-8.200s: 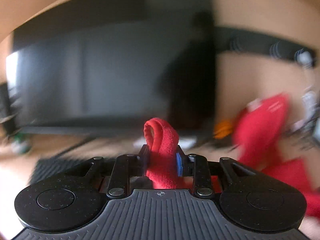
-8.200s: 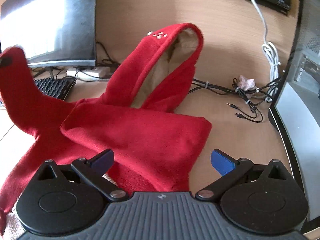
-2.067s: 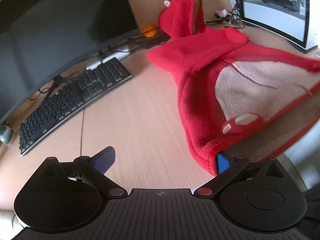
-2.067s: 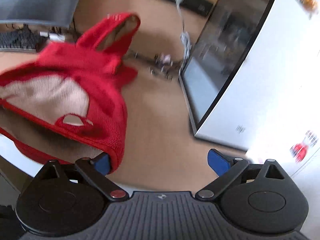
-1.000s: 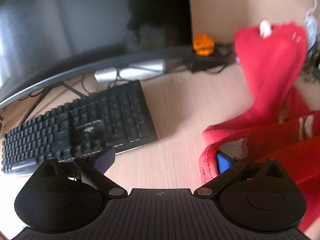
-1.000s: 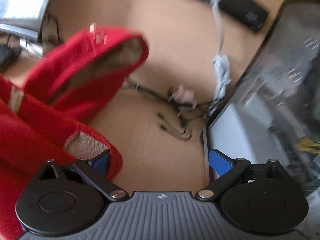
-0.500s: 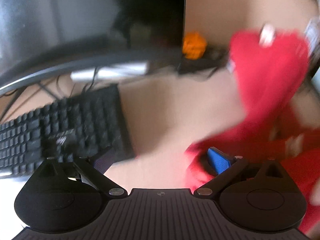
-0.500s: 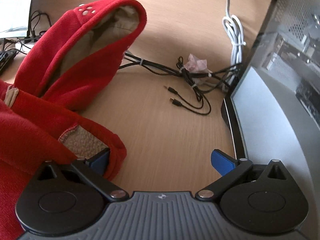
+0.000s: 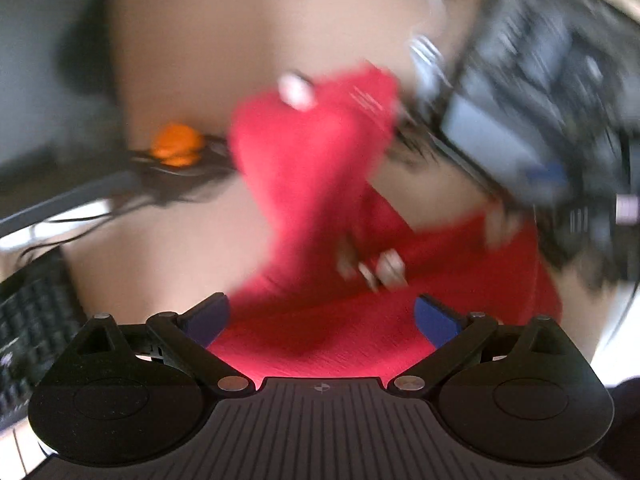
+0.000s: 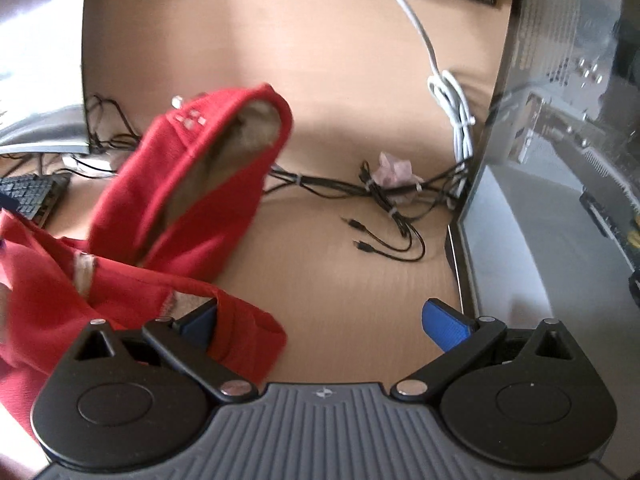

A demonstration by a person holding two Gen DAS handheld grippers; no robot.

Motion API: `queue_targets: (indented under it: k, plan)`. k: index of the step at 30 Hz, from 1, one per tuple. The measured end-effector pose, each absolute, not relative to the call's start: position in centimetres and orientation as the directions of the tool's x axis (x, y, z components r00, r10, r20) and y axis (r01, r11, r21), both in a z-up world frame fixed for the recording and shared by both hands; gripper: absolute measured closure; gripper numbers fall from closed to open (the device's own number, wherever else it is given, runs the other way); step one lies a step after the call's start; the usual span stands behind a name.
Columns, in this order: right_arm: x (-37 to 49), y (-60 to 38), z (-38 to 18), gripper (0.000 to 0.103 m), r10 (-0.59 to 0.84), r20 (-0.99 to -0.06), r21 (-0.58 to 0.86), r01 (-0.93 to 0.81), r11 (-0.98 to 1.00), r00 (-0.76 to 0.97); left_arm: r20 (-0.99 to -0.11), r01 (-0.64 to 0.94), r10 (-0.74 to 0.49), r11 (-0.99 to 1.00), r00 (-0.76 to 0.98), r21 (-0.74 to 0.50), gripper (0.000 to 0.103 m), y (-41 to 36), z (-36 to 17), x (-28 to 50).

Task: Fold clothes
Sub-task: 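Lay the hem over the hood end and open the left gripper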

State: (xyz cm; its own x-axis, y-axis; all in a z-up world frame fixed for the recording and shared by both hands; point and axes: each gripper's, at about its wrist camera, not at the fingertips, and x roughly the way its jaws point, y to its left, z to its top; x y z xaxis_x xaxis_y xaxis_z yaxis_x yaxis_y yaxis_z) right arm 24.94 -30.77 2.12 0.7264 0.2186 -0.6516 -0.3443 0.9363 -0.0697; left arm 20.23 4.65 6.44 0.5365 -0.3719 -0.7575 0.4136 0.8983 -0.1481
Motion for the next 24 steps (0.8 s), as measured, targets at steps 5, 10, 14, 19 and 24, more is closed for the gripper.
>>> queue_targets:
  k: [5, 10, 14, 19, 24]
  plan:
    - [24.0, -30.6, 2.4, 0.0, 0.19, -0.653, -0.055, -0.296, 0.954, 0.733, -0.804, 0.508, -0.339, 0.86, 0.488, -0.054, 0.002, 1.3, 4.5, 19.8]
    - [22.4, -30.4, 3.8, 0.0, 0.249, -0.604, -0.015, -0.323, 0.946, 0.757, -0.816, 0.429, -0.195, 0.901, 0.544, 0.07, 0.001, 1.1, 2.8, 21.1]
    - [21.1, -28.8, 3.3, 0.0, 0.333, -0.638, -0.002, -0.435, 0.9, 0.694, -0.794, 0.327, -0.128, 0.94, 0.594, 0.093, 0.001, 2.3, 2.5, 22.2]
    - [20.1, -25.0, 0.4, 0.0, 0.352, -0.717, -0.061, -0.557, 0.828, 0.602, -0.769, 0.247, -0.135, 0.969, 0.625, 0.031, 0.002, 4.0, 3.5, 22.6]
    - [22.4, -23.7, -0.8, 0.0, 0.185, -0.67, -0.144, -0.371, 0.917, 0.719, -0.738, 0.233, -0.179, 0.972, 0.651, -0.031, 0.002, 5.6, 5.2, 21.5]
